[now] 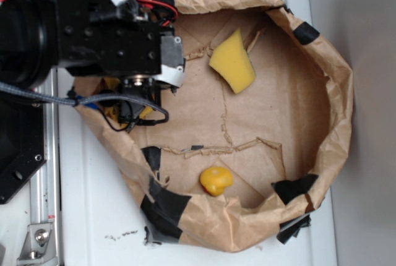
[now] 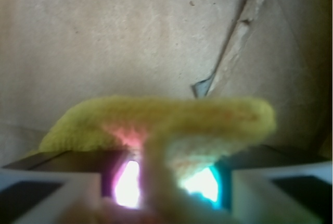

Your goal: Grab the yellow cloth.

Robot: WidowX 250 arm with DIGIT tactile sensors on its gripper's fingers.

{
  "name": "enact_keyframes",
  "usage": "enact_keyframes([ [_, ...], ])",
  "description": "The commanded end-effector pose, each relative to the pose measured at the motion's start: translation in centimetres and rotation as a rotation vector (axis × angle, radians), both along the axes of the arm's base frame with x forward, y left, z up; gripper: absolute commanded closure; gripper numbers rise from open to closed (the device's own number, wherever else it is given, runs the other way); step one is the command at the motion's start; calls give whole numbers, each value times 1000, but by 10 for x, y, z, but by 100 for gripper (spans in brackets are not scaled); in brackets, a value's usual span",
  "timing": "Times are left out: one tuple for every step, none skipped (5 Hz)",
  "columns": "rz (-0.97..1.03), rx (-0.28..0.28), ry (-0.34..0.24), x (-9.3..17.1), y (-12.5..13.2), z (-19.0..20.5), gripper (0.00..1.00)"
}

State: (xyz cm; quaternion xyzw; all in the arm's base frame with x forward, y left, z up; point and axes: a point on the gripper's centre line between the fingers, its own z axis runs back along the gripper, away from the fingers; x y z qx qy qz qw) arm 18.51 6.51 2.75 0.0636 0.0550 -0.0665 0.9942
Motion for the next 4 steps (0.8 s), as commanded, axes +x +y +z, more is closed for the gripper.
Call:
enact_keyframes([
  [-10,10,-40,-2,1,16,100],
  [-7,2,-81,3,-3,32,100],
  [-3,-4,-211,14,-21,76,100],
  [11,-27,-324,20,-35,115,100],
])
